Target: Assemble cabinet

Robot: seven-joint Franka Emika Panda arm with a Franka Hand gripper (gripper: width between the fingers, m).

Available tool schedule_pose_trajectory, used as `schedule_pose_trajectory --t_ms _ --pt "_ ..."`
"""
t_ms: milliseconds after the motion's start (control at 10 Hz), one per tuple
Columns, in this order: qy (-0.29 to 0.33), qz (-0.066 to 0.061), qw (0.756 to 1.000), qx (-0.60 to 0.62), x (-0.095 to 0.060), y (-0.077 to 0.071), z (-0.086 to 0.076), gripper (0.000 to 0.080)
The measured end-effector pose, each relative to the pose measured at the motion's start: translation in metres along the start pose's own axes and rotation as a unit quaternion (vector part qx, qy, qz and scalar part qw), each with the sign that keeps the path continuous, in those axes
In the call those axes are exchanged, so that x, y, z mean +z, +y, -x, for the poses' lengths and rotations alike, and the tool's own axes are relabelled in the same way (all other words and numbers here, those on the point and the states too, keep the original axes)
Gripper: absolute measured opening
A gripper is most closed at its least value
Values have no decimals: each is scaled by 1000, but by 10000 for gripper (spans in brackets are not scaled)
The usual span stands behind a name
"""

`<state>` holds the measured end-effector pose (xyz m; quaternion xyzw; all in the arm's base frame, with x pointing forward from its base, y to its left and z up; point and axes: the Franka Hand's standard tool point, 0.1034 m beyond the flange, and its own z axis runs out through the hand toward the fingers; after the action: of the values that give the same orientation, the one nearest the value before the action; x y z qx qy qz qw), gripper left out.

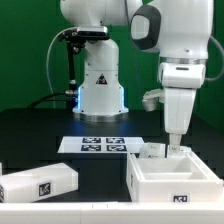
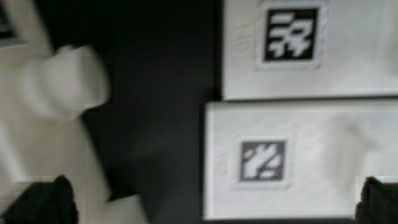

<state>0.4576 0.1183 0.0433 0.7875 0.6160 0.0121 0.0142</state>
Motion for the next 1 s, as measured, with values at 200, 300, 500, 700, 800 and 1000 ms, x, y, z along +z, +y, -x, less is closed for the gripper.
schedule_pose_trajectory --t_ms 200,300,500,700,800,1000 --pt "0 -2 1000 2 3 -5 2 797" --pt "0 -2 1000 2 3 -5 2 797" --pt "-1 -6 1000 29 6 -17 -11 797" --pt "12 -4 999 30 18 -39 -20 797" --pt "13 -9 999 30 28 -45 -19 797" --pt "15 -9 999 29 33 -44 -15 797"
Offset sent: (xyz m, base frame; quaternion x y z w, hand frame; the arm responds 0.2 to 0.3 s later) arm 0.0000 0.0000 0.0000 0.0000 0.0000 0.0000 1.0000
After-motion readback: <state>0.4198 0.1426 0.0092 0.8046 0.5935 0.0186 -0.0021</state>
